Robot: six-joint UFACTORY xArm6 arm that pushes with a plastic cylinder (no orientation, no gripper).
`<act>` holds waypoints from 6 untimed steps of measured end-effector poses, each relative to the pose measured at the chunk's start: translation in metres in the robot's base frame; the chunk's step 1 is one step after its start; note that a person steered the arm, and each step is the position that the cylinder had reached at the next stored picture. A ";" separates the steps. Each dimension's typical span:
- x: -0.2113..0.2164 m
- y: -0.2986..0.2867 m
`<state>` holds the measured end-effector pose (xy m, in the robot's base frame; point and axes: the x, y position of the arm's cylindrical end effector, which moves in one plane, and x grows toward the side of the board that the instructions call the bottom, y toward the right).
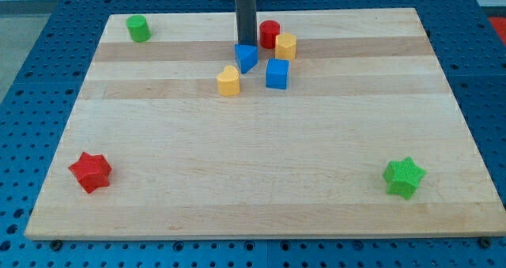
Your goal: Push the yellow hexagon to the blue cube
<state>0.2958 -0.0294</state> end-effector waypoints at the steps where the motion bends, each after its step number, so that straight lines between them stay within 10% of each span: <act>1: -0.039 -0.010; 6: -0.014 0.111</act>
